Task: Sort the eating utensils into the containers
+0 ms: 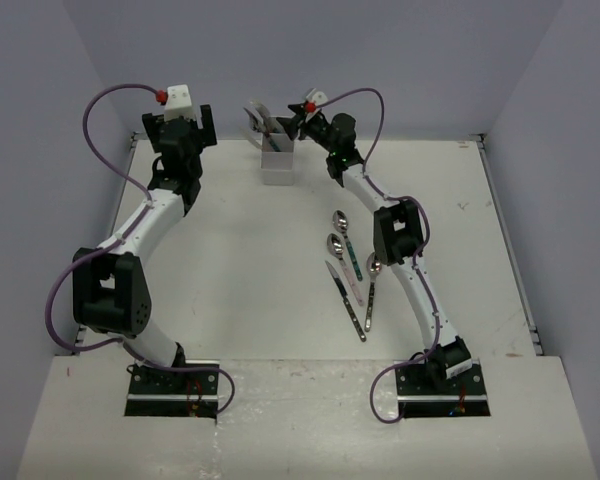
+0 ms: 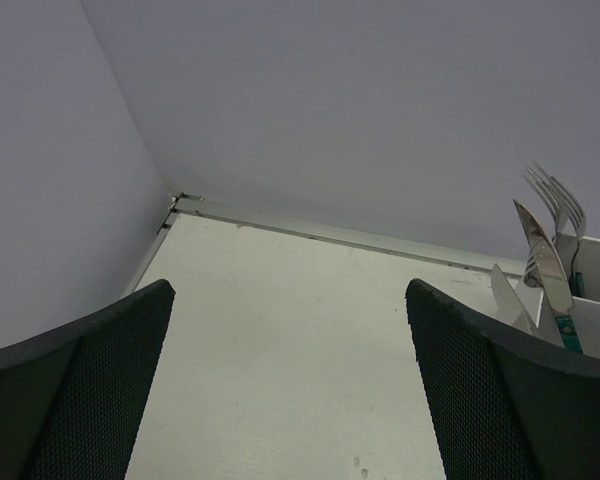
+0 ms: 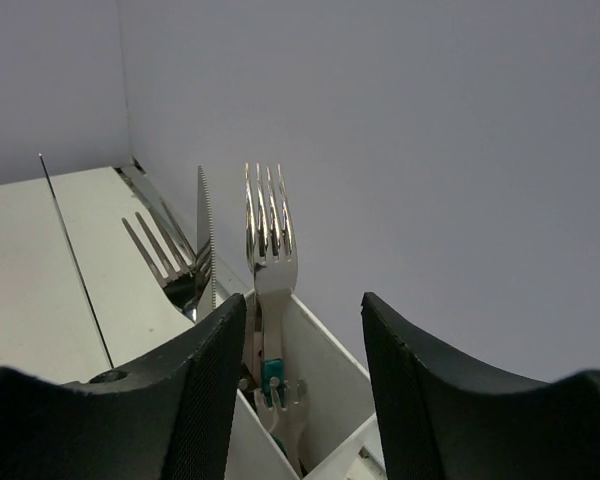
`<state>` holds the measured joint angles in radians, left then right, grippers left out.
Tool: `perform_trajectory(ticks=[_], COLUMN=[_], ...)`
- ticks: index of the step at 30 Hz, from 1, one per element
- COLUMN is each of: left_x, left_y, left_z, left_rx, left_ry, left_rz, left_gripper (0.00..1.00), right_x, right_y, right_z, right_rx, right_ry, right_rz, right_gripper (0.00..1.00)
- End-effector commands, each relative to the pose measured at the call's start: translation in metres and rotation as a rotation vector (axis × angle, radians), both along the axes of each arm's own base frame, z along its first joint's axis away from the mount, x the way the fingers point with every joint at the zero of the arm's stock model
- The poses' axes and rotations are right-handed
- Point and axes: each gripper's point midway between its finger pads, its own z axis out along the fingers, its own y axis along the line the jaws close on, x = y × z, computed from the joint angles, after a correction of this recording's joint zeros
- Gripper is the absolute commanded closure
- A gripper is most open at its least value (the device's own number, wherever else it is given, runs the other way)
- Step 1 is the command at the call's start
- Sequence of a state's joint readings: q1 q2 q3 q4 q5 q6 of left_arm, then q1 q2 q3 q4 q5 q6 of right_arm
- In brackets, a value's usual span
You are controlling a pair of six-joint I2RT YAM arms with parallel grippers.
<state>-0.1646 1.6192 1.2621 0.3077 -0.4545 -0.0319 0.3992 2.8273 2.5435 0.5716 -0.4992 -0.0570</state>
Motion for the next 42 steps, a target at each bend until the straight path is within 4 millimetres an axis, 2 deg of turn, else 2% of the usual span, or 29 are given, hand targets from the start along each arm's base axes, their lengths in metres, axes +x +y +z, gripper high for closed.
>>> perform_trajectory(ticks=[1,2,3,4,5,6,7,8,9,12,14,15,16,17,18,20,21,22,23,24,25,26,27,28,30,32,34,39,42], left_x=[-0.007,-0.007,-0.007,-0.007,-0.006,-0.007,-0.007,-0.007,-0.008,-0.012,-0.013,-0.015,-0.015,-0.015,-0.015,-0.014,-0.013,-0.012,-0.011,-0.01,-0.009,-0.008,-0.007,-0.006,-0.004,-0.001,0.002,0.0,-0.001], left_y=[0.01,0.01,0.009,0.008,0.007,0.004,0.003,0.002,0.0,-0.003,-0.001,0.001,0.001,-0.004,-0.006,-0.018,-0.021,-0.026,-0.028,-0.03,-0.031,-0.032,-0.034,-0.036,-0.038,-0.038,-0.039,-0.04,-0.039], left_z=[0.025,0.025,0.026,0.027,0.027,0.029,0.028,0.028,0.029,0.032,0.035,0.038,0.039,0.037,0.037,0.033,0.029,0.027,0.022,0.021,0.018,0.014,0.012,0.008,0.001,0.002,0.001,0.001,-0.002], left_rx=[0.017,0.017,0.017,0.016,0.015,0.007,0.003,-0.003,-0.015,-0.023,-0.019,-0.018,-0.024,-0.044,-0.054,-0.091,-0.097,-0.111,-0.116,-0.122,-0.134,-0.138,-0.141,-0.147,-0.153,-0.153,-0.152,-0.15,-0.137], left_ry=[-0.043,-0.041,-0.043,-0.044,-0.042,-0.046,-0.044,-0.04,-0.045,-0.052,-0.057,-0.061,-0.063,-0.061,-0.06,-0.055,-0.048,-0.04,-0.03,-0.027,-0.015,-0.006,0.001,0.008,0.026,0.031,0.046,0.054,0.063], left_rz=[0.029,0.027,0.024,0.016,0.01,-0.005,-0.009,-0.015,-0.024,-0.044,-0.037,-0.026,-0.029,-0.05,-0.062,-0.118,-0.133,-0.16,-0.167,-0.172,-0.177,-0.179,-0.185,-0.193,-0.199,-0.198,-0.199,-0.208,-0.207], left_gripper=[0.0,0.0,0.0,0.0,0.0,0.0,0.0,0.0,0.0,0.0,0.0,0.0,0.0,0.0,0.0,0.0,0.0,0.0,0.0,0.0,0.0,0.0,0.0,0.0,0.0,0.0,0.0,0.0,0.0], right_x=[-0.012,-0.014,-0.02,-0.024,-0.027,-0.037,-0.039,-0.044,-0.054,-0.076,-0.102,-0.109,-0.13,-0.138,-0.156,-0.165,-0.178,-0.192,-0.204,-0.226,-0.243,-0.256,-0.283,-0.298,-0.329,-0.352,-0.367,-0.406,-0.419], right_y=[0.008,0.009,0.008,0.009,0.007,-0.001,-0.004,-0.007,-0.017,-0.034,-0.057,-0.064,-0.085,-0.095,-0.109,-0.134,-0.141,-0.161,-0.168,-0.183,-0.194,-0.202,-0.213,-0.217,-0.225,-0.225,-0.225,-0.227,-0.226], right_z=[0.043,0.044,0.066,0.066,0.076,0.118,0.116,0.13,0.158,0.188,0.204,0.171,0.212,0.21,0.199,0.176,0.127,0.128,0.112,0.057,0.051,0.032,-0.007,-0.017,-0.056,-0.084,-0.102,-0.139,-0.156], right_rx=[0.042,0.035,0.039,0.032,0.037,0.059,0.055,0.068,0.088,0.128,0.161,0.15,0.214,0.229,0.242,0.26,0.201,0.222,0.259,0.177,0.183,0.199,0.113,0.127,0.034,-0.027,-0.063,-0.097,-0.122], right_ry=[-0.058,-0.056,-0.08,-0.067,-0.066,-0.113,-0.086,-0.083,-0.085,-0.027,0.013,0.096,0.048,0.078,0.172,0.314,0.494,0.542,0.639,0.798,0.851,0.931,1.054,1.117,1.239,1.348,1.413,1.567,1.631], right_rz=[0.014,0.024,0.032,0.039,0.036,0.024,0.012,-0.002,-0.029,-0.068,-0.124,-0.15,-0.2,-0.237,-0.27,-0.395,-0.44,-0.521,-0.564,-0.645,-0.689,-0.742,-0.799,-0.83,-0.882,-0.906,-0.922,-0.944,-0.978], right_gripper=[0.47,0.45,0.42,0.16,0.04,0.01,0.01,0.01,0.01,0.01,0.01,0.01,0.01,0.01,0.01,0.01,0.01,0.01,0.01,0.01,0.01,0.01,0.01,0.01,0.01,0.01,0.01,0.01,0.01])
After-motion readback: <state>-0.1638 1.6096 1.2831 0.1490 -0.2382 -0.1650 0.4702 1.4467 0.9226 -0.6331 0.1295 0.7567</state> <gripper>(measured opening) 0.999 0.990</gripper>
